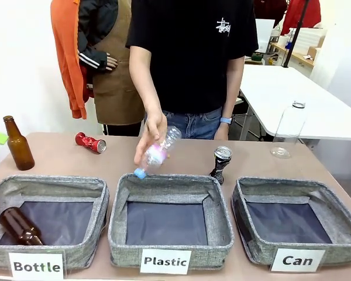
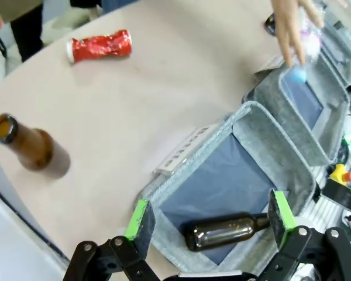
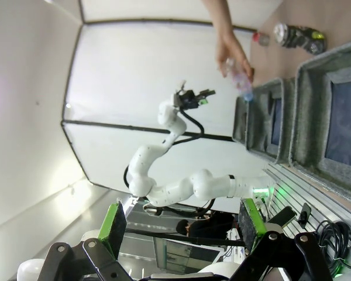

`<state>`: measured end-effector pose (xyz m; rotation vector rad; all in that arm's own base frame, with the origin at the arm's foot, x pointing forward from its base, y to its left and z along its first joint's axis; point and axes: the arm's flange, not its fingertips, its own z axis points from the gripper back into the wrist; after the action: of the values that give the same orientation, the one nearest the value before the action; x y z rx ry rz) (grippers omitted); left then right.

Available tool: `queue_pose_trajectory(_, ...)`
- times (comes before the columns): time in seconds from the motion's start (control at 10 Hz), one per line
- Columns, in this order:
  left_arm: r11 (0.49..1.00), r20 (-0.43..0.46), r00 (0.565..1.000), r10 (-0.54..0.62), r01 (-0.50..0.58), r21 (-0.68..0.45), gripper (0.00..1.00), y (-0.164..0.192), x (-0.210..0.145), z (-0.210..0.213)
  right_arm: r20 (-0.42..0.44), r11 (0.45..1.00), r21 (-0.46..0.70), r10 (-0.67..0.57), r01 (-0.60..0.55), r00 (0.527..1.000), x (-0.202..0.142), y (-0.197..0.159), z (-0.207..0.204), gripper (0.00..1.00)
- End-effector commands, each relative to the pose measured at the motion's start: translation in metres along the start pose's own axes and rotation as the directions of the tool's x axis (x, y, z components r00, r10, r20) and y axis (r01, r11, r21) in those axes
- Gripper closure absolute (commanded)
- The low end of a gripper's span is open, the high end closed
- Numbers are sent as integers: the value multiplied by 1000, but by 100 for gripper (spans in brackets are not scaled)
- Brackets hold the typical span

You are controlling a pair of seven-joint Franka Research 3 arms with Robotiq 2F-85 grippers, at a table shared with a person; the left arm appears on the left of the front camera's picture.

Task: Sort the can waste into the basket.
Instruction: Pick up the can waste from the table and place it in the right Fabric basket.

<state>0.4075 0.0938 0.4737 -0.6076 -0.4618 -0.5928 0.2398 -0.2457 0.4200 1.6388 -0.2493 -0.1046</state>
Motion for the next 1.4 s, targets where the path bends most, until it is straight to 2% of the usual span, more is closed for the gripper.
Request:
queue_pose_trajectory(0.0, 1000, -22, 1000, 15, -15, -5, 0, -4, 26, -10, -13, 1000, 2, 4, -4, 1000, -3, 2, 3, 0)
queue_pose_trajectory(0.2, 998, -66, 998, 15, -11, 68, 0, -19, 69, -33, -13, 1000, 2, 4, -4, 1000, -3, 2, 3, 0)
queue_pose_trajectory(0.4, 995, -131, 991, -8, 21, 95, 0, -34, 93, -53, -13, 1000, 2, 4, -4, 1000, -3, 2, 3, 0)
queue_pose_trajectory(0.7, 993, -111, 994, 6, 7, 114, 0, -27, 79, -46, -13, 1000, 2, 4, -4, 1000, -3, 2, 3, 0)
queue_pose_trajectory(0.9, 990, -134, 991, -17, 35, 134, 0, -31, 84, -55, -13, 1000, 2, 4, -4, 1000, -3, 2, 3, 0)
queue_pose_trajectory(1.0, 984, -150, 988, -39, 64, 167, 0, -35, 95, -65, -13, 1000, 2, 4, -4, 1000, -3, 2, 3, 0)
queue_pose_trajectory(1.1, 968, -180, 979, -100, 138, 212, 0, -39, 109, -79, -13, 1000, 2, 4, -4, 1000, -3, 2, 3, 0)
queue_pose_trajectory(1.2, 940, -237, 955, -180, 238, 244, 0, -44, 128, -99, -13, 1000, 2, 4, -4, 1000, -3, 2, 3, 0)
queue_pose_trajectory(1.3, 925, -285, 940, -187, 267, 272, 0, -47, 150, -120, -13, 1000, 2, 4, -4, 1000, -3, 2, 3, 0)
